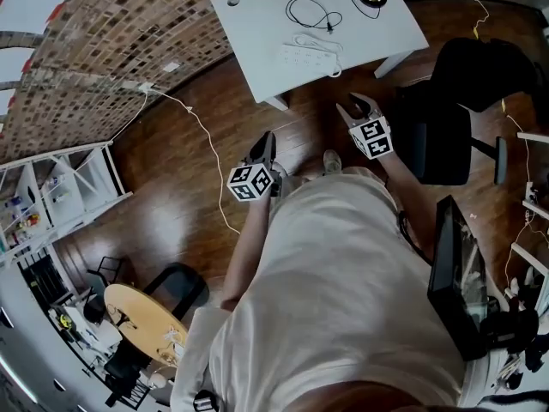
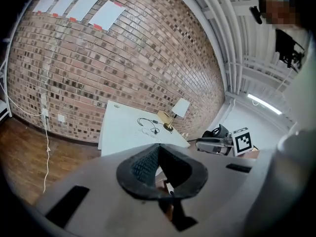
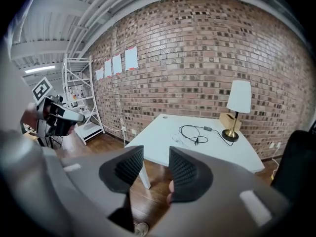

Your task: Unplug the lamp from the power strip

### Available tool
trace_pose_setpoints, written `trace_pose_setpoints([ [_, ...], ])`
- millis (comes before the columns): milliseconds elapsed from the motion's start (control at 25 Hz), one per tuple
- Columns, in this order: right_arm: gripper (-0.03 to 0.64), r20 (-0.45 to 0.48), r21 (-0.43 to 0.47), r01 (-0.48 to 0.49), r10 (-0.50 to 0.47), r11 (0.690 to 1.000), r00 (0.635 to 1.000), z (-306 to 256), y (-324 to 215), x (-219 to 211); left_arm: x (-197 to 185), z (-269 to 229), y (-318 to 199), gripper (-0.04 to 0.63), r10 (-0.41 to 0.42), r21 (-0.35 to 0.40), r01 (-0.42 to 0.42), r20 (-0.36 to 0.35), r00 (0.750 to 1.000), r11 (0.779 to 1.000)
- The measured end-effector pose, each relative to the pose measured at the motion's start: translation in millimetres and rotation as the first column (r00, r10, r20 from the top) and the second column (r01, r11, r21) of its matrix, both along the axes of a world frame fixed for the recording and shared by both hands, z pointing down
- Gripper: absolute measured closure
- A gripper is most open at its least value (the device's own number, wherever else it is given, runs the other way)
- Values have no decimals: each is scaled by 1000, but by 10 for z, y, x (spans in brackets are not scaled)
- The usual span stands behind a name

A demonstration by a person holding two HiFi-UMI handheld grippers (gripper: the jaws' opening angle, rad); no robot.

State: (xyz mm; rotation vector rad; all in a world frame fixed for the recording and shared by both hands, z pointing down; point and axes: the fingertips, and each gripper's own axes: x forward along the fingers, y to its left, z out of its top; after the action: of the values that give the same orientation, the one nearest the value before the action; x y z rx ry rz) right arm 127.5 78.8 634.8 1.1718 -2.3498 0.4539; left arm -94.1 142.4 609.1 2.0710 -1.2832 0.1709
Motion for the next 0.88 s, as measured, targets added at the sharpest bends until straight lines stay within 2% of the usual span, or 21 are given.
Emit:
trace_pose_setpoints([
  [200, 457, 9, -21, -68, 68, 997, 998, 16, -46, -324, -343, 51, -92, 592, 73, -33, -73, 7, 997, 997],
  [440, 459, -32, -70, -117, 115, 991, 993, 234, 34, -658, -857, 336, -225, 592, 137, -76, -133, 55, 989, 988],
  [800, 460, -115, -142, -210, 195, 967, 974, 403, 395, -900, -1425, 820, -77, 592, 174, -159, -169, 15, 985, 973],
  [880, 460, -180, -160, -186, 157, 969, 971, 488, 554, -964, -1505, 954, 8, 592, 187, -189, -184, -4, 982, 965],
])
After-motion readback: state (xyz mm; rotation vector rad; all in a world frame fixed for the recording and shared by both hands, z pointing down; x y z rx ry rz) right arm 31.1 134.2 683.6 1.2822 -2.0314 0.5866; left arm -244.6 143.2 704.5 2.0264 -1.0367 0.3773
